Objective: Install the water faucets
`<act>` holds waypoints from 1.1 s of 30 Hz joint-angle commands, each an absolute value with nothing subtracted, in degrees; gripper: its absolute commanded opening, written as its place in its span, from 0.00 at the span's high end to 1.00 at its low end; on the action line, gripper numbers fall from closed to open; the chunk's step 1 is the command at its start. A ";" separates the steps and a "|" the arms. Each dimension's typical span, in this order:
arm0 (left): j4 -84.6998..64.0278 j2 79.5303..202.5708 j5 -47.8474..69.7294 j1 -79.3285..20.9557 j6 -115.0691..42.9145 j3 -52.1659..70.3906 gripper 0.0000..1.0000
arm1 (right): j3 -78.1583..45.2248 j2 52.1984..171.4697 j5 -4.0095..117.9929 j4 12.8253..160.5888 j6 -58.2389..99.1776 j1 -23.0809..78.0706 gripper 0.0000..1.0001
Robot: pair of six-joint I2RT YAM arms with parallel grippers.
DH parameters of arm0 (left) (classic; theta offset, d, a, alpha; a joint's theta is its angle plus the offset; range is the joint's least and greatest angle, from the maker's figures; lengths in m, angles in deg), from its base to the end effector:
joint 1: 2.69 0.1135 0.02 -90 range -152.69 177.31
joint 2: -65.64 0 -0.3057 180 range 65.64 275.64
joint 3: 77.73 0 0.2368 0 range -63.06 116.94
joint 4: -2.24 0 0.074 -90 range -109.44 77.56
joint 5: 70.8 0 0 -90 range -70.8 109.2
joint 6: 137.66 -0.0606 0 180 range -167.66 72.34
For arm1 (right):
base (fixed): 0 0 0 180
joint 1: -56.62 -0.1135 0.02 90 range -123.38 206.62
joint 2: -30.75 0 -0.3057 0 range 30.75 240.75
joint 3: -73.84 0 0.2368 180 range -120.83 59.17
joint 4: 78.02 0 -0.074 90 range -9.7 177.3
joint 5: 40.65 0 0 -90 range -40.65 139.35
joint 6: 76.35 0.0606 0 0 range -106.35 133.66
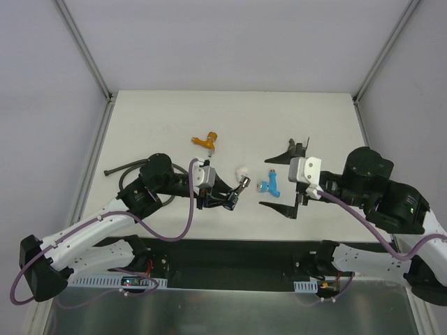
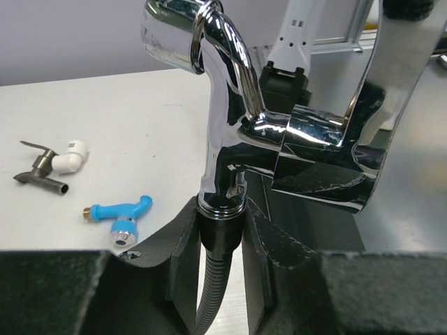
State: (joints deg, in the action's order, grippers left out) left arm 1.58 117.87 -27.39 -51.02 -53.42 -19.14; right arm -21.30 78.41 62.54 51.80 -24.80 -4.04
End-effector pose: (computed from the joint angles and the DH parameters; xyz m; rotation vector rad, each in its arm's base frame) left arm 0.0889 -0.1661 0.3929 1.2879 0.9888 -1.1763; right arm 0.0404 0.1000 0.5077 -1.3558 0.9197 0.4840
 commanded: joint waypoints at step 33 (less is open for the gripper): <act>0.92 119.35 -32.75 -51.03 -53.90 -14.19 1.00 | -46.48 109.59 79.06 20.94 -51.39 -7.19 0.58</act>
State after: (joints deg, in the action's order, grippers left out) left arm -2.53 120.12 -32.81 -51.02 -53.02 -16.91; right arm -44.66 109.10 80.16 21.44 -51.75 -6.82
